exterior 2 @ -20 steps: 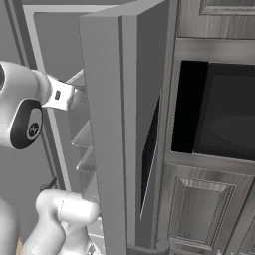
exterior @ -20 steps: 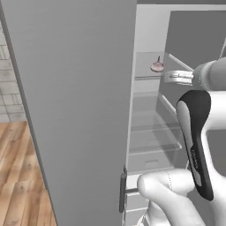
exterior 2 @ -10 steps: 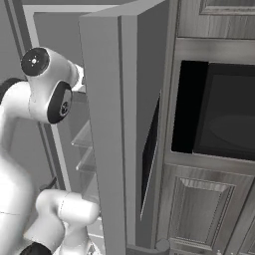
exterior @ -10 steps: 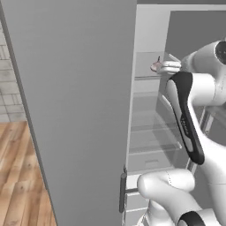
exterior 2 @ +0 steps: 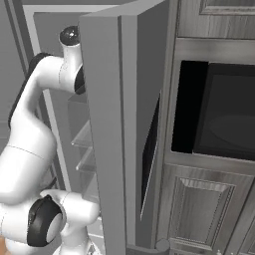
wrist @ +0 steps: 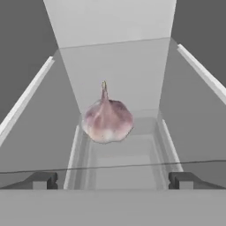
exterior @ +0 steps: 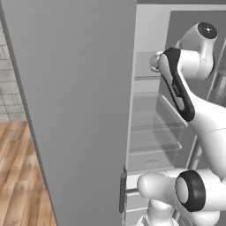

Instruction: Grab the garlic and lemon from the fridge, place them in the blender, close the lid, and turn on the blender to create a marinade.

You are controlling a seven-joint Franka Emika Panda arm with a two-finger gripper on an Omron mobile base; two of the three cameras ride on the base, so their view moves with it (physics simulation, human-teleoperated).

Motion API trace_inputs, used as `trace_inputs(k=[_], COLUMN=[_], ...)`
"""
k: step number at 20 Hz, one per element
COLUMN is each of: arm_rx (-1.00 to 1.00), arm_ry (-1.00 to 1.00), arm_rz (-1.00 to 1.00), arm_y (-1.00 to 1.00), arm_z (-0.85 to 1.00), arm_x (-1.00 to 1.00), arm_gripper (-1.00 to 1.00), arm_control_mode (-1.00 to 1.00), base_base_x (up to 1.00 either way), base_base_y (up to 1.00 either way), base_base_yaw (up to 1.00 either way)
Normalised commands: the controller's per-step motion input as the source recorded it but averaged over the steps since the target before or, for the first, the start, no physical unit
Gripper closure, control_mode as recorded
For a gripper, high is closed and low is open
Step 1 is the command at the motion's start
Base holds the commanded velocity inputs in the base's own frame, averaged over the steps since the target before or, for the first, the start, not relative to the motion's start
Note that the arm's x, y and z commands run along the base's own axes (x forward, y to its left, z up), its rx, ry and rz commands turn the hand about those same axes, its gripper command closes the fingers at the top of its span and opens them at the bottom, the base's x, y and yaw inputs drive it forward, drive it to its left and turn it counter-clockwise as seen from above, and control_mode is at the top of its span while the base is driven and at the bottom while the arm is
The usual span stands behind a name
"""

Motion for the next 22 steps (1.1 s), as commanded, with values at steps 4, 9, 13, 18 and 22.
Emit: trace_inputs(k=[4, 9, 13, 18, 22], arm_rx=[-0.07, -0.05, -0.02, -0.04, -0.12], arm_ry=[0.01, 0.0, 0.0, 0.0, -0.04], arm_rz=[0.0, 0.0, 0.0, 0.02, 0.01], arm_y=[0.17, 0.03, -0.02, 0.0, 0.07], arm_z=[-0.43, -0.39, -0.27, -0.26, -0.5], arm_x=[0.61, 0.65, 0.63, 0.22, -0.41], arm_gripper=[-1.0, -1.0, -1.0, -1.0, -1.0], arm_control_mode=[-1.0, -1.0, -1.0, -1.0, -1.0], base_base_x=[0.0, 0.0, 0.0, 0.0, 0.0], base_base_y=[0.0, 0.0, 0.0, 0.0, 0.0], base_base_yaw=[0.0, 0.0, 0.0, 0.0, 0.0])
